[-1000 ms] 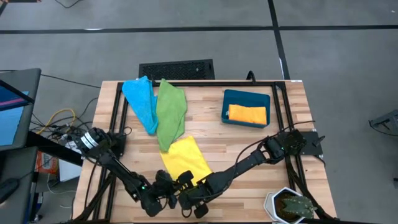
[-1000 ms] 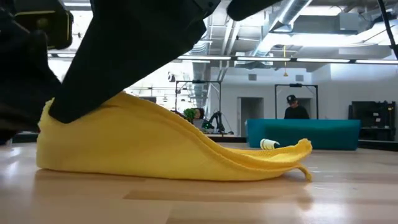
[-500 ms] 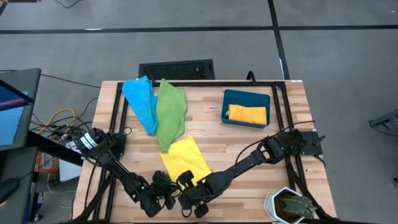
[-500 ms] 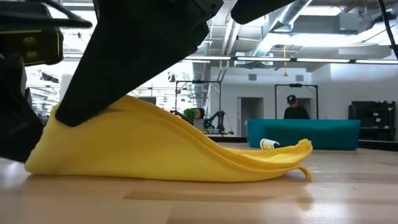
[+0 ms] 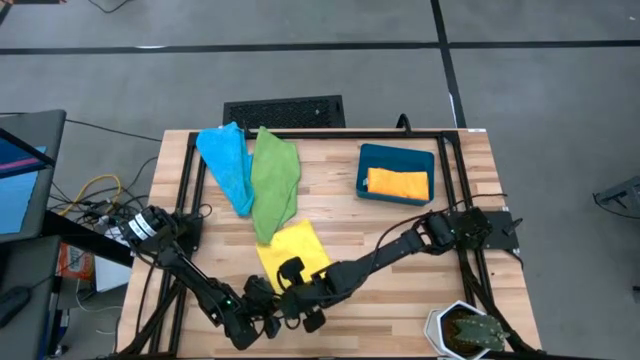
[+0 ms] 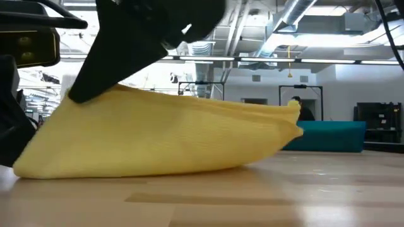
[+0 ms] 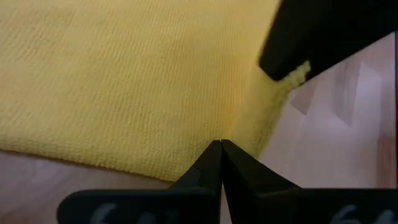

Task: Fold microfiber towels
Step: Fold the yellow microfiber cloth

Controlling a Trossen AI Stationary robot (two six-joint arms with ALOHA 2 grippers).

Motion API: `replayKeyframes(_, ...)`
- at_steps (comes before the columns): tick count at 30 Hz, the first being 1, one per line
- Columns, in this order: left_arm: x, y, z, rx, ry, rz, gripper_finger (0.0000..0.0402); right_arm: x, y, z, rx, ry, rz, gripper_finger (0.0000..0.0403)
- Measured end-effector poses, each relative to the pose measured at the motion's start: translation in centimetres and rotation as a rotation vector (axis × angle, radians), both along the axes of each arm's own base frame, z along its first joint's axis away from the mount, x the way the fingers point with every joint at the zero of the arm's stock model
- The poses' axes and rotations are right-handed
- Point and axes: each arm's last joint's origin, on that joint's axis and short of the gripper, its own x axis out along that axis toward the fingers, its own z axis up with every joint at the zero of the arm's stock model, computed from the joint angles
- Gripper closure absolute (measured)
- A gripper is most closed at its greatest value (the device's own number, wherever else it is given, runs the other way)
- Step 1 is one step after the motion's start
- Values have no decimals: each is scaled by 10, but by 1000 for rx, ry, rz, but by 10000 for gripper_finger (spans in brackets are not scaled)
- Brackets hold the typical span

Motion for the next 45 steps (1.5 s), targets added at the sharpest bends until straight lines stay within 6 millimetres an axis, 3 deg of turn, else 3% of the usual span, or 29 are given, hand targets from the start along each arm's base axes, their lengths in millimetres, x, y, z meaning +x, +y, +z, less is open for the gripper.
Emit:
replayKeyframes(8, 0, -2, 3, -14, -11, -18, 401, 11, -12, 4, 51, -49, 51, 388)
replayKeyframes(21, -2, -1, 29, 19, -30, -106, 401, 24, -26, 11, 79, -136, 59, 383)
replayKeyframes(33, -14, 6, 28, 48, 189, -232, 401, 24, -25, 11, 114, -128, 60, 380)
replayKeyframes(39, -15, 7, 30, 53, 197, -249, 401, 31, -25, -8, 135, -125, 52, 384)
replayKeyframes(45, -17, 9, 35, 64, 204, -261, 401, 35, -26, -7, 146, -174, 53, 378)
